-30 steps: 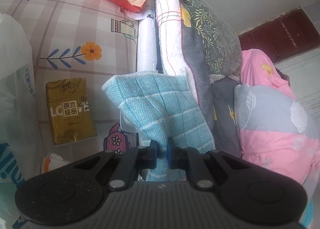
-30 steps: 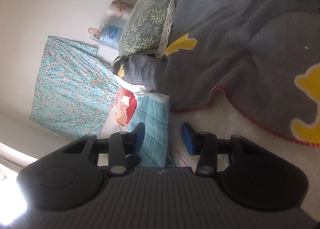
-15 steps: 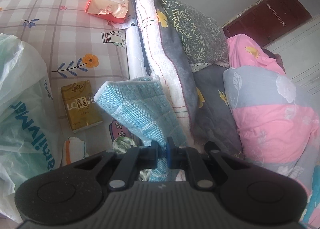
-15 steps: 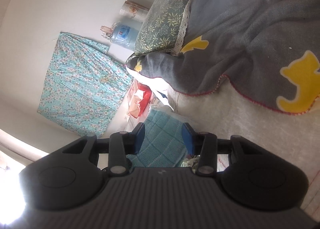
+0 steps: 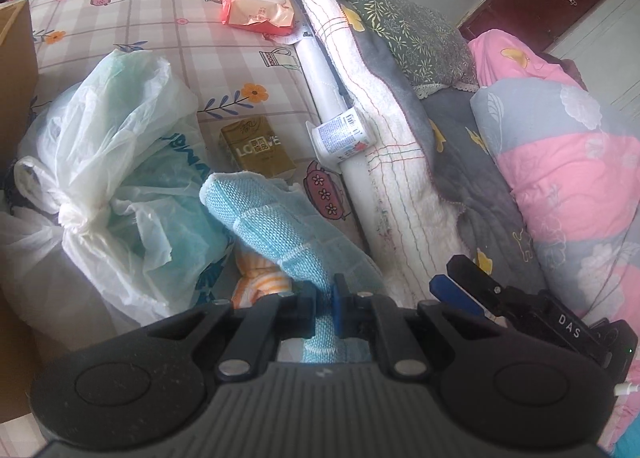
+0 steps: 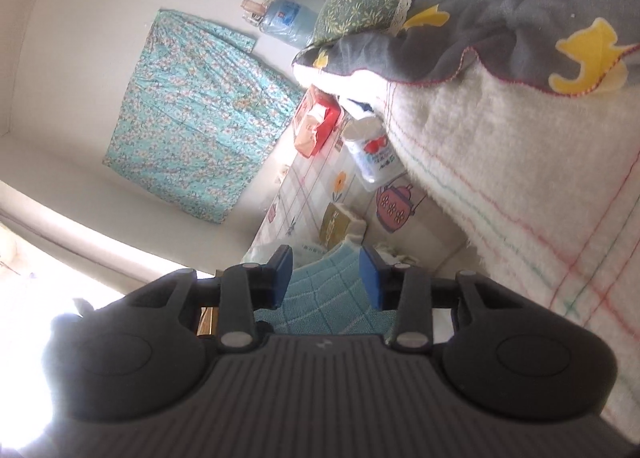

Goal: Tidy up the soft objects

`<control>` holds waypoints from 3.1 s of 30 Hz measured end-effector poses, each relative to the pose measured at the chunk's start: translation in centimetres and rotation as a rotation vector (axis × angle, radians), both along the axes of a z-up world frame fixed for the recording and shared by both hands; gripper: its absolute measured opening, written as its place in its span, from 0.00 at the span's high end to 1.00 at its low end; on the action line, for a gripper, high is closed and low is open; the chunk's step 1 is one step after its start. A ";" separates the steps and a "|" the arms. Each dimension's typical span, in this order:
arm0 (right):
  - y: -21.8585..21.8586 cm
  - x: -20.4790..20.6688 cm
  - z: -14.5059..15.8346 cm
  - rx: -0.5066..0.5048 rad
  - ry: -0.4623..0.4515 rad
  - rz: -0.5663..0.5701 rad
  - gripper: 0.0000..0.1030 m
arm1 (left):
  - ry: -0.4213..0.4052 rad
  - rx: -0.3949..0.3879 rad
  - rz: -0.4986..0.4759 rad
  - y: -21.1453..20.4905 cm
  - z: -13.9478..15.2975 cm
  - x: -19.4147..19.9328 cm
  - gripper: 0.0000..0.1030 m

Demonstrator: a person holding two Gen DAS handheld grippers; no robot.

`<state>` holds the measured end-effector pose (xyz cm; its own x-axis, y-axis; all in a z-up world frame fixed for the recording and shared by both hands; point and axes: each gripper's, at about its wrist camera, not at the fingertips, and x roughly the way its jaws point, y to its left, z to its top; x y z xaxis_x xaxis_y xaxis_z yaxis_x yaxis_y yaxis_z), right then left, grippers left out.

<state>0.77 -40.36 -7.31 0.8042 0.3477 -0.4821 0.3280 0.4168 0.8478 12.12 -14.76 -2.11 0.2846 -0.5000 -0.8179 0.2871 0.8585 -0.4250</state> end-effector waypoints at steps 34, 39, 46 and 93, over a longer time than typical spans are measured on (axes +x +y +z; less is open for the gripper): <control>6.1 1.5 -7.7 0.295 0.189 0.205 0.85 | -0.092 -0.020 -0.119 -0.4 -2.5 -2.1 0.68; 5.3 1.2 -8.3 0.361 0.193 0.183 0.85 | -0.111 -0.045 -0.153 -0.2 -2.2 -2.2 0.58; 4.0 0.6 -9.0 0.447 0.188 0.144 0.83 | -0.098 -0.060 -0.185 -0.6 -2.7 -2.0 0.53; 2.8 11.8 -5.7 0.047 0.081 0.461 0.25 | -0.075 -0.108 -0.337 -2.5 -5.6 -1.6 0.34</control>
<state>12.61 -37.54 -13.02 0.5216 0.6827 -0.5118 0.1834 0.4961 0.8487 10.49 -17.29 -7.75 0.1463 -0.6584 -0.7383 0.5799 0.6617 -0.4753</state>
